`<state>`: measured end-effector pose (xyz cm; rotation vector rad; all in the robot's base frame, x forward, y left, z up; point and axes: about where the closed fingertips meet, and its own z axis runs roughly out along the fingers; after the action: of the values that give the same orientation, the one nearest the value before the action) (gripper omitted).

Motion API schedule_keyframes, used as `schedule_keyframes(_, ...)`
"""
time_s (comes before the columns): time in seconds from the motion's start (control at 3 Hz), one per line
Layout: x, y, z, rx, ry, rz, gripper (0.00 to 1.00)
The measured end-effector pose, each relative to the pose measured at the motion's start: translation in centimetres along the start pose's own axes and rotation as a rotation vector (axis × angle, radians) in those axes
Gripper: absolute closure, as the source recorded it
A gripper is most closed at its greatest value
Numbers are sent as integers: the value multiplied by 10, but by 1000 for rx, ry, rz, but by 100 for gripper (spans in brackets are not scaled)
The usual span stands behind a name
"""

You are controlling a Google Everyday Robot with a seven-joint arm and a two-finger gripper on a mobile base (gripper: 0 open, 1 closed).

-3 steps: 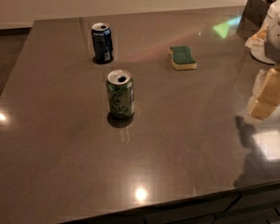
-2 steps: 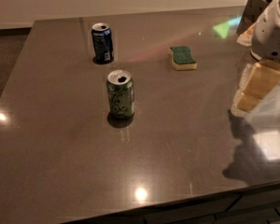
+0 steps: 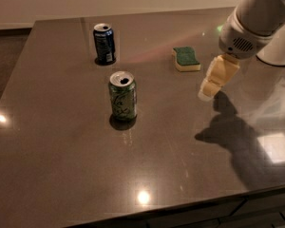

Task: Move sponge near green can

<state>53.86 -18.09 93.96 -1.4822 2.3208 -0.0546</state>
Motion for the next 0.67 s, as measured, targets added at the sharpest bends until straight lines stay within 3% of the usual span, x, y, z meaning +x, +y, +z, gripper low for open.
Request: schedule_keyframes(0.67,-43,-46,67,-14,-42,134,0)
